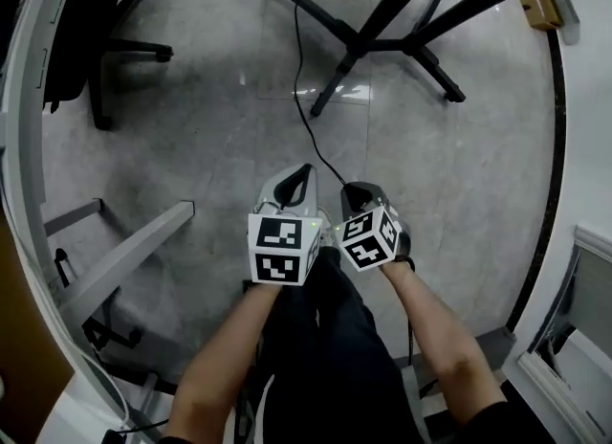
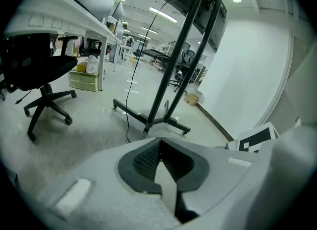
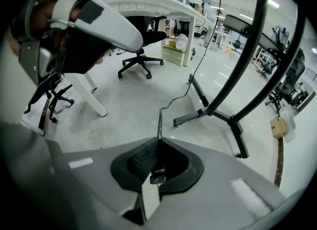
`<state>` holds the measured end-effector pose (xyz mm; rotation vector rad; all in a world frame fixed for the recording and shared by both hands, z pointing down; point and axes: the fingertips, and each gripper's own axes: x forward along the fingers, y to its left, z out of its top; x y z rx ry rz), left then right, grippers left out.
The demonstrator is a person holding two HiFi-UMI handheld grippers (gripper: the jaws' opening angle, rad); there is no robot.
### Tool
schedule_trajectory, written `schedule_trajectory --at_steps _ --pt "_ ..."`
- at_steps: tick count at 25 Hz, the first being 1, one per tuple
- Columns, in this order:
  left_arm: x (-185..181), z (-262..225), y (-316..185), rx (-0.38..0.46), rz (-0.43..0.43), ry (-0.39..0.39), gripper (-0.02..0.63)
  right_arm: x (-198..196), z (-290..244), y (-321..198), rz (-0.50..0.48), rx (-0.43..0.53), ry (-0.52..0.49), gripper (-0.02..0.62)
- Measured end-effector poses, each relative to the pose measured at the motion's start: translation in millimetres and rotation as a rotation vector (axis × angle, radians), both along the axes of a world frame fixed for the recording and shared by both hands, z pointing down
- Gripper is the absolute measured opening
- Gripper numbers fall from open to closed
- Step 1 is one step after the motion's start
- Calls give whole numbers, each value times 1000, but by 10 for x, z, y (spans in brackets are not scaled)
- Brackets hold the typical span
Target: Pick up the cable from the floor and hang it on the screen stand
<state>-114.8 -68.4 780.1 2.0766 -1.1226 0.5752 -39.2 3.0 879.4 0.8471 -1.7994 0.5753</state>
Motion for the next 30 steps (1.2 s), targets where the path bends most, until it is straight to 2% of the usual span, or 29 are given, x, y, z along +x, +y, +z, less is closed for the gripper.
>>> schedule_trajectory --at_steps 14,23,30 --pt "140 -1477 -100 91 39 34 -2 97 -1959 -550 -18 268 26 17" --pt "326 -2675 -429 256 84 57 -2 182 -3182 -864 -17 453 25 17" --pt "330 -3566 -643 378 71 91 -2 99 -4448 -1228 -89 675 22 17"
